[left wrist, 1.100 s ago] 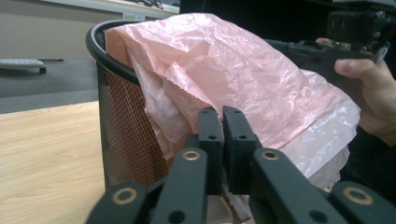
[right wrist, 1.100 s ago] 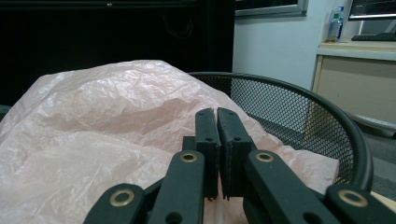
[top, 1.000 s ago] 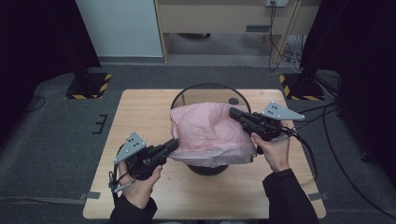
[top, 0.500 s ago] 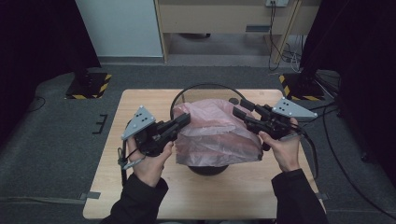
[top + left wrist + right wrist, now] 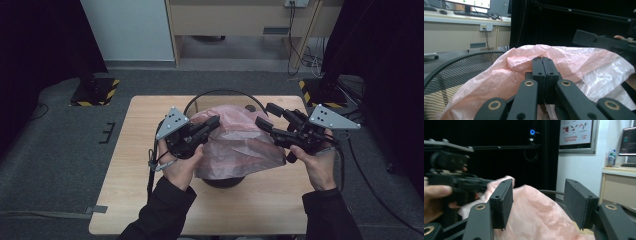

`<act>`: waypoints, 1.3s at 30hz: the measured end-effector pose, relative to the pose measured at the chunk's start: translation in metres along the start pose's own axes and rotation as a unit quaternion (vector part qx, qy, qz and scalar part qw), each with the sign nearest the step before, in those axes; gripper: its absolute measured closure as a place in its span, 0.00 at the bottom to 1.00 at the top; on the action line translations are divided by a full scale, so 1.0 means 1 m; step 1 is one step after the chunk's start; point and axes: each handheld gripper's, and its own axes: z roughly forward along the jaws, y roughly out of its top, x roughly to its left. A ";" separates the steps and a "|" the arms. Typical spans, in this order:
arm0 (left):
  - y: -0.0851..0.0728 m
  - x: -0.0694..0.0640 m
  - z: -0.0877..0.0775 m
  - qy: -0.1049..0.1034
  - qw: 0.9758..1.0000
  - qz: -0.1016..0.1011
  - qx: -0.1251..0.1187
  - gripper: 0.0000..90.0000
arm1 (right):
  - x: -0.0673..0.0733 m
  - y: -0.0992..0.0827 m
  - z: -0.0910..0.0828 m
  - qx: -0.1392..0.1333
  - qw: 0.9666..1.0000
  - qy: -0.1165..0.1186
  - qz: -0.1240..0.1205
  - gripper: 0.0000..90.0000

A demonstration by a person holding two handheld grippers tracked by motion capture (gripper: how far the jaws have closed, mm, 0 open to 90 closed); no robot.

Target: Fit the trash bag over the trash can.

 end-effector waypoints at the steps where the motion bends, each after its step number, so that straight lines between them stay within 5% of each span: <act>1: 0.000 -0.001 0.001 0.002 1.000 0.003 0.002 0.99 | 0.001 0.001 0.000 -0.005 1.000 0.005 0.001 0.45; 7: -0.001 -0.002 0.007 0.007 1.000 0.011 0.013 0.99 | 0.010 0.004 0.002 -0.015 0.998 0.054 0.016 0.40; 11: -0.001 -0.002 0.009 0.003 1.000 0.009 0.009 0.99 | 0.015 -0.002 0.010 0.017 0.998 0.066 0.001 0.44; 15: -0.001 0.000 0.007 0.000 1.000 0.008 0.005 0.99 | 0.015 -0.011 0.016 0.040 0.997 0.070 -0.003 0.80; 17: -0.002 0.002 0.003 0.001 1.000 0.003 -0.014 0.89 | 0.016 -0.014 0.016 0.042 0.997 0.066 -0.003 0.97; 22: -0.004 0.004 -0.013 0.019 0.999 0.006 -0.027 0.55 | 0.014 -0.017 0.020 0.032 0.998 0.046 0.015 1.00; 29: -0.016 0.009 -0.041 0.040 0.999 0.004 -0.036 0.47 | 0.009 -0.020 0.026 0.012 0.999 0.005 0.042 1.00; 32: -0.022 0.004 -0.053 0.055 0.998 0.024 -0.033 0.44 | 0.008 -0.022 0.028 0.010 0.999 -0.007 0.039 1.00; 39: -0.045 0.002 -0.063 0.046 0.999 0.007 -0.013 0.44 | 0.009 -0.022 0.028 0.011 0.999 -0.011 0.035 1.00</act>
